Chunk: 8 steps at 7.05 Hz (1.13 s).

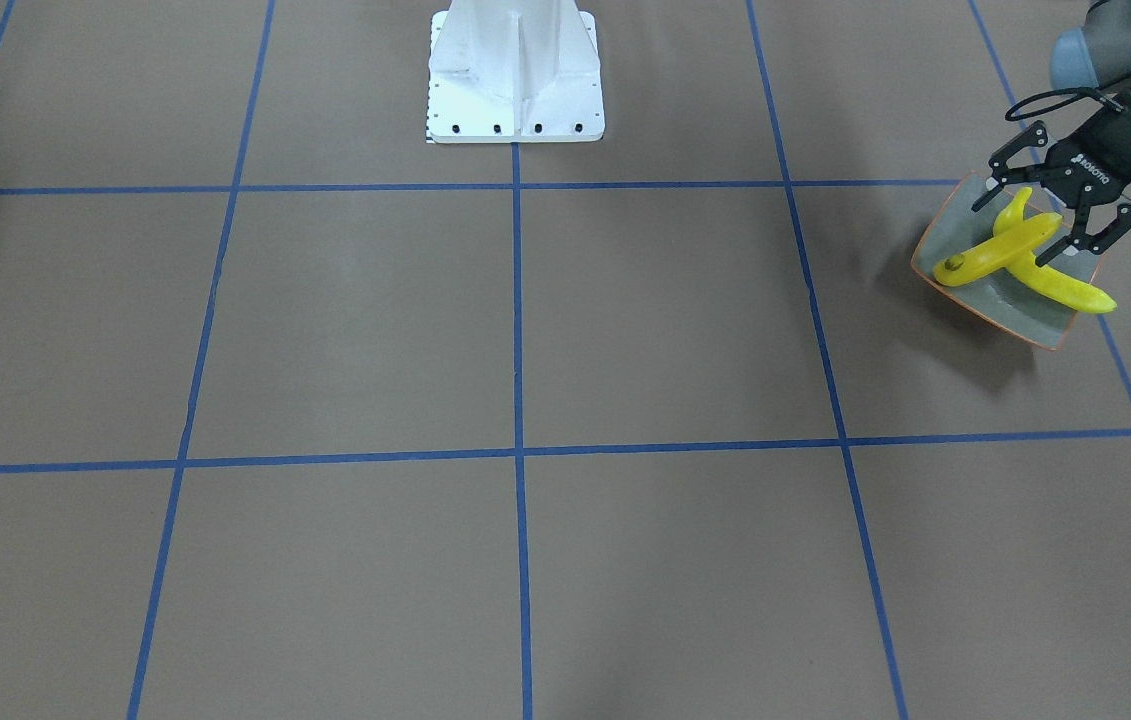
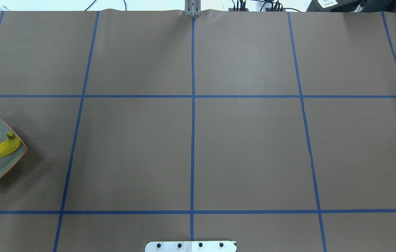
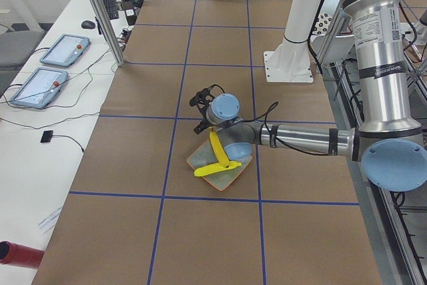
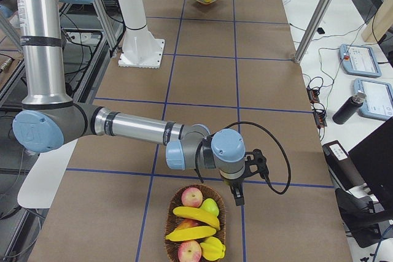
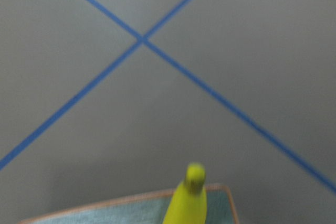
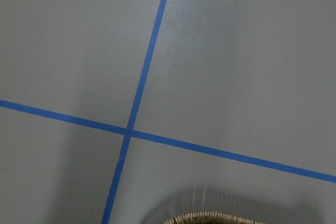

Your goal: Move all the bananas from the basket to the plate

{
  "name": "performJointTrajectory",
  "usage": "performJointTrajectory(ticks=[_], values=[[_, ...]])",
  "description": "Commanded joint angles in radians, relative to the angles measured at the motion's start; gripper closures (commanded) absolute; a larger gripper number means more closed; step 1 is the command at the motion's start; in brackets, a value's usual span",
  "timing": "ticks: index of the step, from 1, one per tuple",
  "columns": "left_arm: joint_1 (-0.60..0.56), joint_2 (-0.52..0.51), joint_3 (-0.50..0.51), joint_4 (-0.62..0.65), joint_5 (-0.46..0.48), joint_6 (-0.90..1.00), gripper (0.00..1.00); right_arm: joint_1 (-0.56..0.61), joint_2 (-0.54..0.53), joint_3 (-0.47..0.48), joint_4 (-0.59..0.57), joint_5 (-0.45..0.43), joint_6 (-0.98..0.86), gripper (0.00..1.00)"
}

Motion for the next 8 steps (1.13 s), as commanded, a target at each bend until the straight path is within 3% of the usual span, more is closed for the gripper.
performJointTrajectory(ticks=[1,3,5,8], values=[[-0.006,-0.101,-0.001,0.038,-0.005,-0.103,0.0,0.072,-0.029,-0.093,0.001,0.012,-0.078,0.0],[-0.006,-0.104,-0.001,0.038,-0.003,-0.105,0.0,0.077,-0.138,-0.076,0.019,0.02,-0.084,0.0],[-0.007,-0.102,-0.003,0.036,-0.002,-0.103,0.0,0.077,-0.255,-0.107,0.233,-0.026,-0.087,0.0],[-0.007,-0.101,-0.003,0.035,0.0,-0.103,0.0,0.075,-0.249,-0.171,0.275,-0.086,-0.11,0.11]])
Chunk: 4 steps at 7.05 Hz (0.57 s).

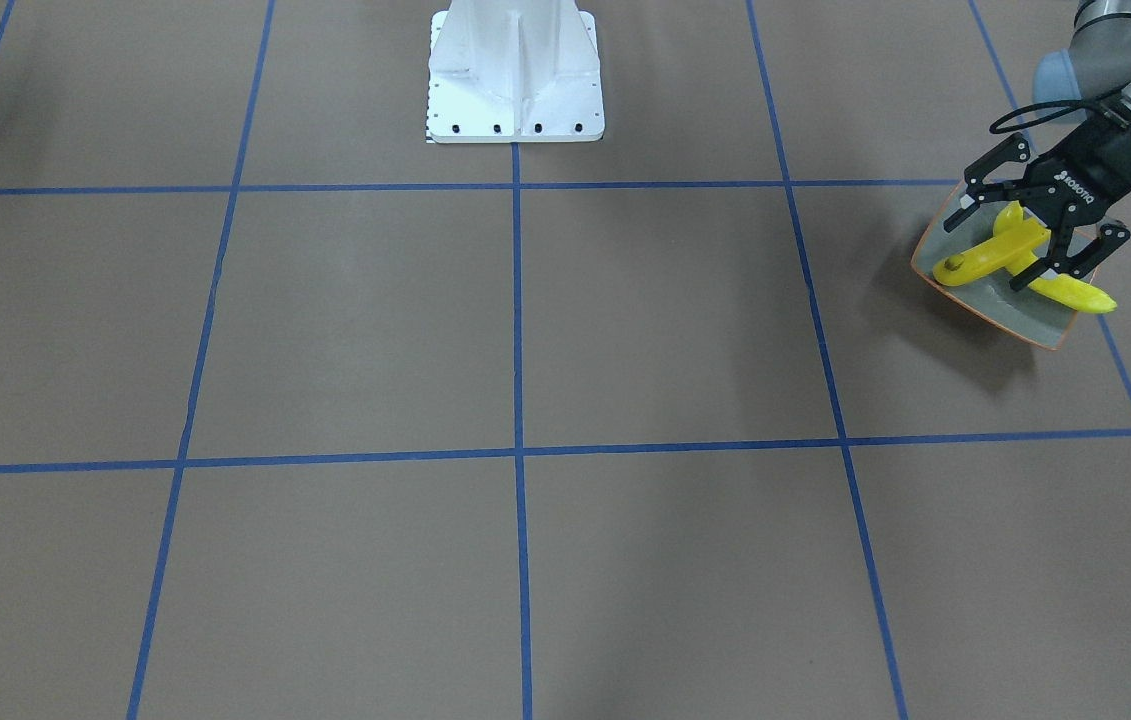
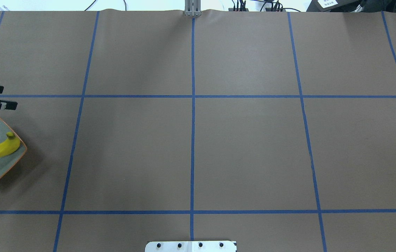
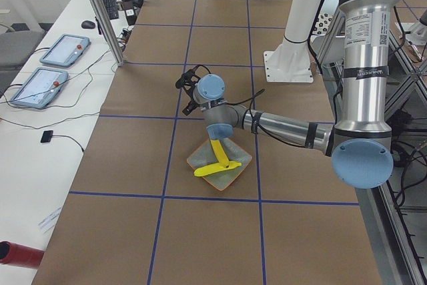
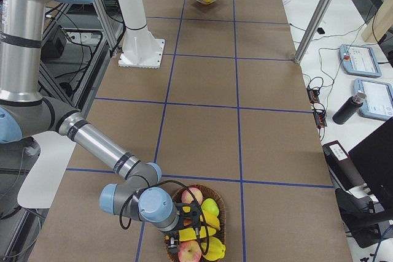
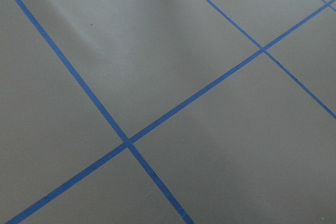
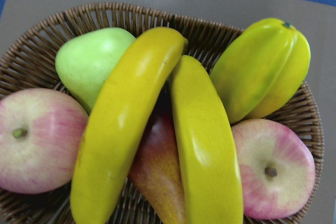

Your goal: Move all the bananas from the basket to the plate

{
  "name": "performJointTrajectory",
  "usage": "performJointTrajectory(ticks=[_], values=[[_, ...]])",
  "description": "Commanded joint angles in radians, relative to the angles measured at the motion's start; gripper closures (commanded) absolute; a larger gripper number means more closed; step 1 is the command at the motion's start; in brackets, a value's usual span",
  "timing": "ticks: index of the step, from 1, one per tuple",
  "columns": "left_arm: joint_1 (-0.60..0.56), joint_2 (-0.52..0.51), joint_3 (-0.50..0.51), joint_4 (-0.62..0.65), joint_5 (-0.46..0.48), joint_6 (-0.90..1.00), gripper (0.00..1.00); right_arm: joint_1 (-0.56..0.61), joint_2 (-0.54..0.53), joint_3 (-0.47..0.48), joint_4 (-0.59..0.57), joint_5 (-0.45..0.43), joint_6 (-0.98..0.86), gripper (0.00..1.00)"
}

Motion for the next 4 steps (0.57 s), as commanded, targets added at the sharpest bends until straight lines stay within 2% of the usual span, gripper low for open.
performJointTrajectory(ticks=[1,2,3,4], values=[[0.0,0.003,0.0,-0.001,0.001,0.002,0.0,-0.001,0.01,-0.028,0.011,-0.024,-0.005,0.17],[0.0,0.003,0.0,-0.001,0.001,0.002,0.0,-0.001,0.021,-0.046,0.013,-0.039,-0.007,0.19],[0.0,0.004,0.0,-0.001,0.001,0.002,0.0,-0.001,0.022,-0.049,0.013,-0.062,-0.004,0.26],[0.0,0.004,0.0,-0.004,0.001,0.002,0.0,-0.001,0.022,-0.051,0.011,-0.065,-0.002,0.38]])
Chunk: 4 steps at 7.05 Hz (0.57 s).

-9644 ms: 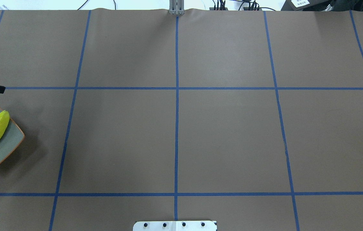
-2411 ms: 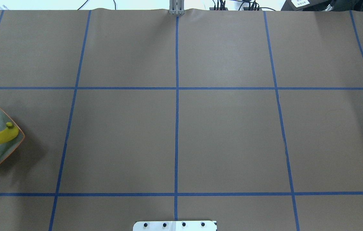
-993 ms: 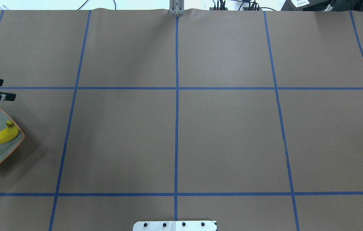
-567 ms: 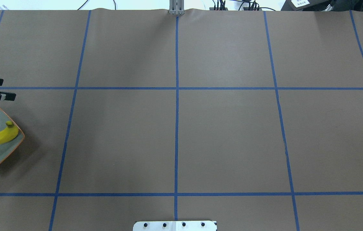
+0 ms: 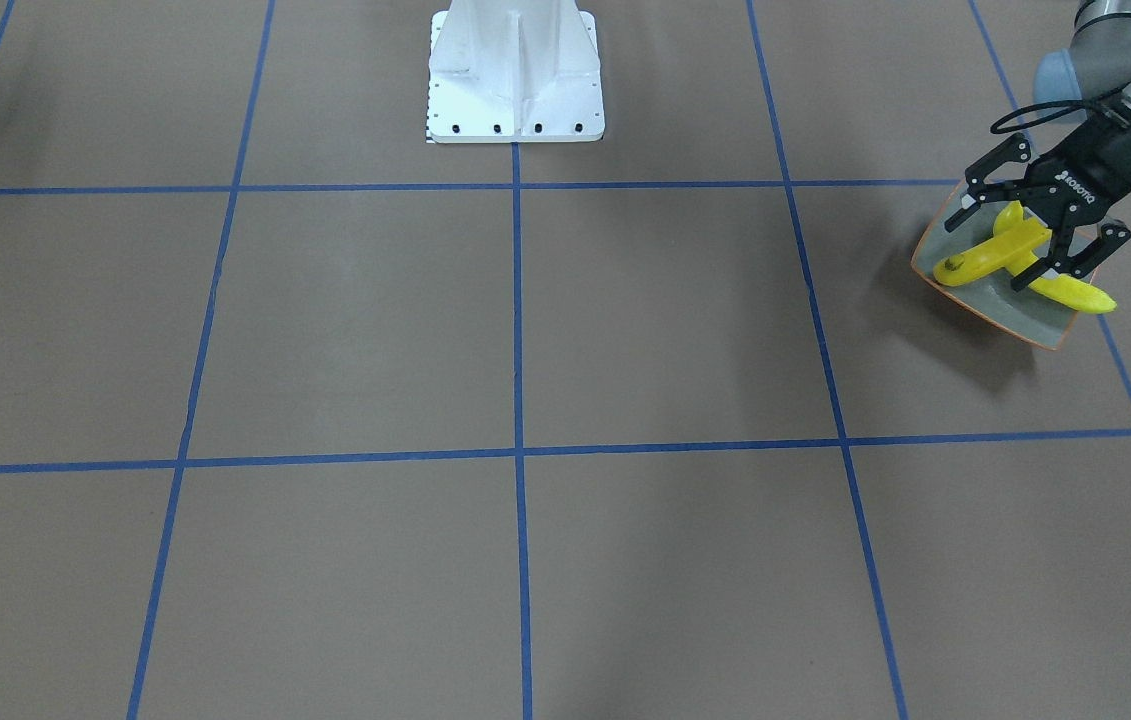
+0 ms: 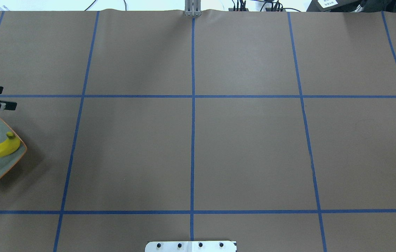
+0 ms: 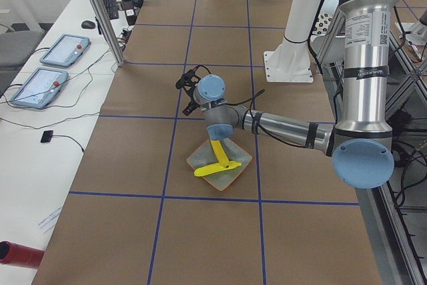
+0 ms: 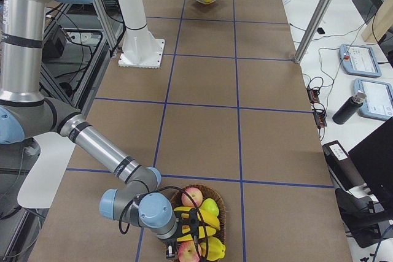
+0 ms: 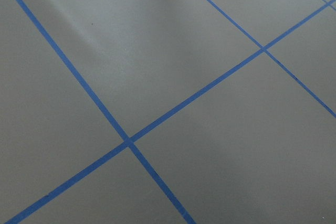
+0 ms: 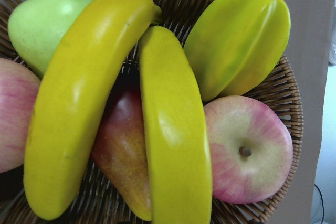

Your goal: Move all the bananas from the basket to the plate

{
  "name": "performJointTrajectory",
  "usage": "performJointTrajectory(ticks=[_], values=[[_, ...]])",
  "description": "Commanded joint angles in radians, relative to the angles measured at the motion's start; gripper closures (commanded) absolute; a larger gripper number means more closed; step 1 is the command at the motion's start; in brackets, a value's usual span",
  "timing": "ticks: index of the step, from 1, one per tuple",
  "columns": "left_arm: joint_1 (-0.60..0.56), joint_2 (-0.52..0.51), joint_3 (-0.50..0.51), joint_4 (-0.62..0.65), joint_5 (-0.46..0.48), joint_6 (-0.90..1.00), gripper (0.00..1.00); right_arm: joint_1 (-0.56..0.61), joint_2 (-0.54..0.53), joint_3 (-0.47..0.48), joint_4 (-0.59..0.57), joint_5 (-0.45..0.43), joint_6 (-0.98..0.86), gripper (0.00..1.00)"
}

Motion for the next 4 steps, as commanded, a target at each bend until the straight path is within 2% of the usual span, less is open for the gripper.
performJointTrajectory(ticks=[1,2,4], values=[[0.0,0.005,0.0,-0.004,0.0,0.005,0.0,0.0,0.003,0.002,-0.003,-0.01,0.011,0.8],[0.0,0.007,0.0,-0.004,0.0,0.005,0.0,0.0,0.017,0.005,-0.004,-0.005,0.02,1.0],[0.0,0.011,0.0,-0.004,0.0,0.006,0.0,-0.002,0.034,0.011,-0.004,0.001,0.036,1.0]])
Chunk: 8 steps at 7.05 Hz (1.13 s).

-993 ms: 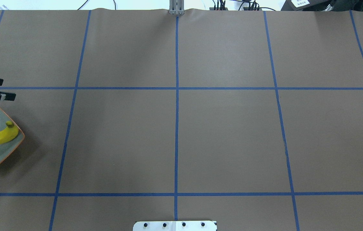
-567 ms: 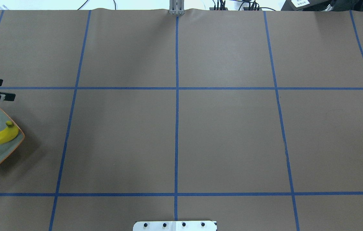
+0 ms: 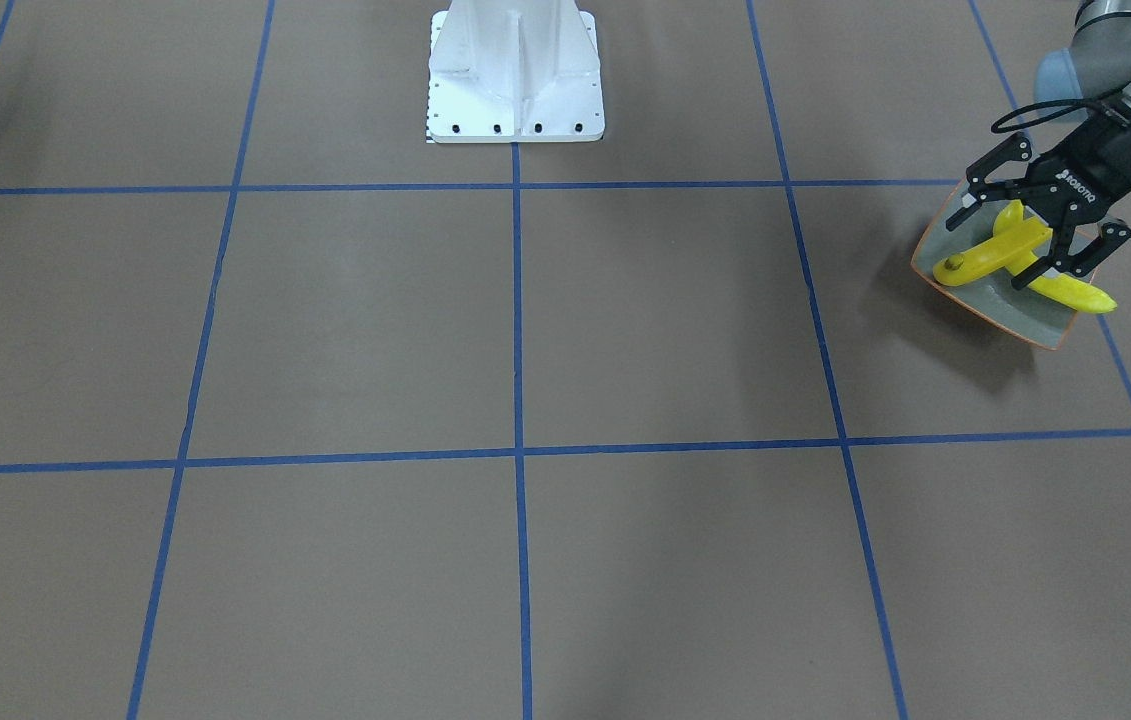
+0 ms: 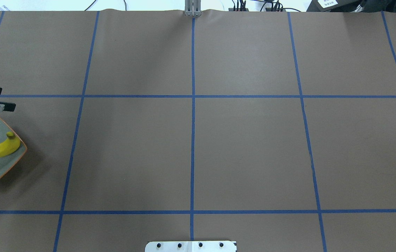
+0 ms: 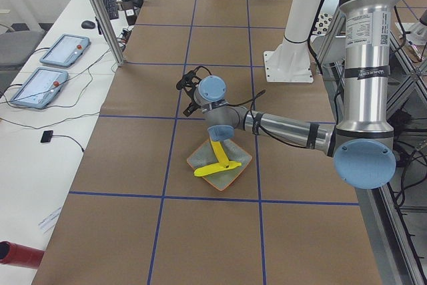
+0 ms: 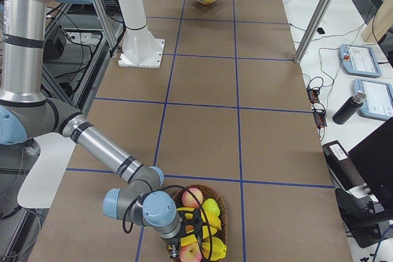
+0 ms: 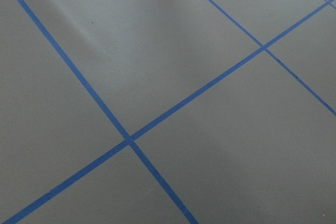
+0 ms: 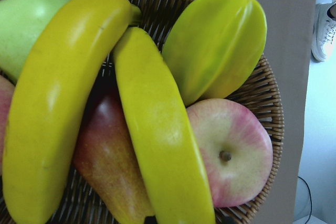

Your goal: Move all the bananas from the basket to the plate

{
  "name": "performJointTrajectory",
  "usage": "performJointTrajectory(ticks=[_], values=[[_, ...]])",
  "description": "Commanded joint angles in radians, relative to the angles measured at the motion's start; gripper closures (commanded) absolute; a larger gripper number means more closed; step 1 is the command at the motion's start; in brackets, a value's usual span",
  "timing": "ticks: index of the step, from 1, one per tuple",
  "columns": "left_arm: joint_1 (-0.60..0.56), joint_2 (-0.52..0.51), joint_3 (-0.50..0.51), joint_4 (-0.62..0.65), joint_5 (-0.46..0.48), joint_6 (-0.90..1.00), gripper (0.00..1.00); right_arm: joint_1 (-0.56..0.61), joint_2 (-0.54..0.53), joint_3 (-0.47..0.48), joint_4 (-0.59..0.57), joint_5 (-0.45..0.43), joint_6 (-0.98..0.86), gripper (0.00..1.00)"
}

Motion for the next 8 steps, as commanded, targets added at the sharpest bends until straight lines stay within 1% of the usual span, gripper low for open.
performJointTrajectory(ticks=[1,3,4,5,7,8], values=[[0.0,0.001,0.002,0.0,0.0,0.001,0.0,0.001,0.016,0.013,0.001,0.004,0.008,1.0],[0.0,-0.004,0.009,0.0,0.0,0.001,0.0,0.003,0.013,0.066,-0.008,0.014,0.007,1.0],[0.0,-0.005,0.011,0.0,0.0,0.001,0.0,0.009,0.016,0.076,-0.009,0.015,0.008,1.0],[0.0,-0.005,0.011,0.0,0.0,-0.001,0.0,0.024,0.016,0.088,-0.009,0.015,0.008,1.0],[0.0,-0.005,0.011,0.0,0.0,-0.002,0.0,0.09,0.021,0.118,-0.011,0.01,0.007,1.0],[0.0,-0.005,0.011,0.0,0.0,-0.002,0.0,0.102,0.051,0.119,-0.028,0.01,0.007,1.0]])
